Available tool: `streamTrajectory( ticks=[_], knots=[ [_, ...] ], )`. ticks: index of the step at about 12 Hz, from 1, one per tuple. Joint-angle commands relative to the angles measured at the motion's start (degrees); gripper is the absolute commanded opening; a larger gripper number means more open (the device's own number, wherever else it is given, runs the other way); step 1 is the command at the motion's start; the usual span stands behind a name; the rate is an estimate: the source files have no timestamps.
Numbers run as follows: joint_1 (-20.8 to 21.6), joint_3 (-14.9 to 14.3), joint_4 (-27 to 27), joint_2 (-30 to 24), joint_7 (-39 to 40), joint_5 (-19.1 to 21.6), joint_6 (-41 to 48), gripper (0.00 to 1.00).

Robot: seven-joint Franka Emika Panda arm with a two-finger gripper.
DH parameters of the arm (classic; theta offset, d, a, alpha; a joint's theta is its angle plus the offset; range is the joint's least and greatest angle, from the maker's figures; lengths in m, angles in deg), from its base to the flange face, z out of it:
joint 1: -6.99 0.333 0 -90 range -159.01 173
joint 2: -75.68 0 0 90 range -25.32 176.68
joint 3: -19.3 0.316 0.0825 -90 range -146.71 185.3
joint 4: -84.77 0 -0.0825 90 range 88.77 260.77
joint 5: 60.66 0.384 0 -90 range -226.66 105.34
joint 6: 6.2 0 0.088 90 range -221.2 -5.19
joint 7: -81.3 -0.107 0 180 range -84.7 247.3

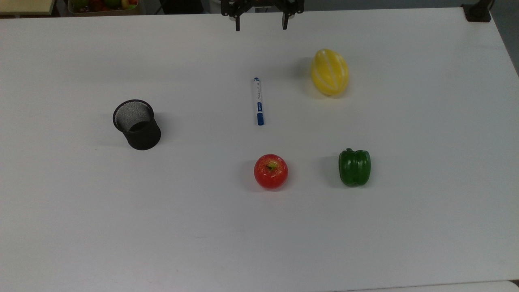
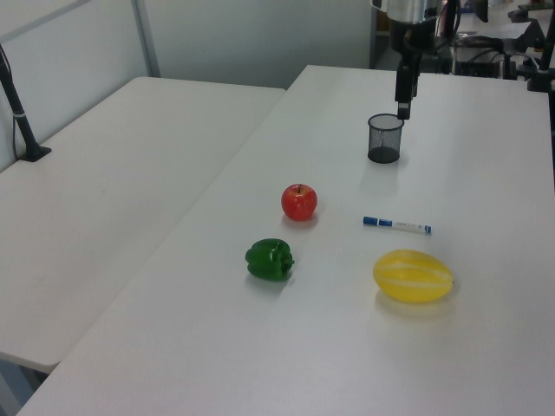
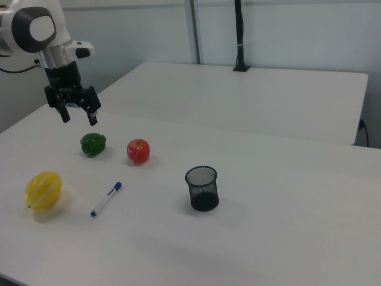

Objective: Place marker
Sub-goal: 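Move the open gripper down toward the blue-capped white marker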

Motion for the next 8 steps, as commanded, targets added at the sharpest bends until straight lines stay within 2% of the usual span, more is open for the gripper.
streamTrajectory(
  ticks=[1,2,5,8],
  knots=[
    [0.55,-0.03,1.89,0.86,-0.81,-0.4,-1.9,1.0],
    [0.46,-0.03,2.51,1.73,-0.9,-0.32,-3.38,1.0],
    [0.28,-0.03,8.82,2.7,-0.98,-0.23,-11.54,1.0],
    [-0.15,-0.29,10.77,7.61,-4.76,-0.66,-17.26,1.0]
  ],
)
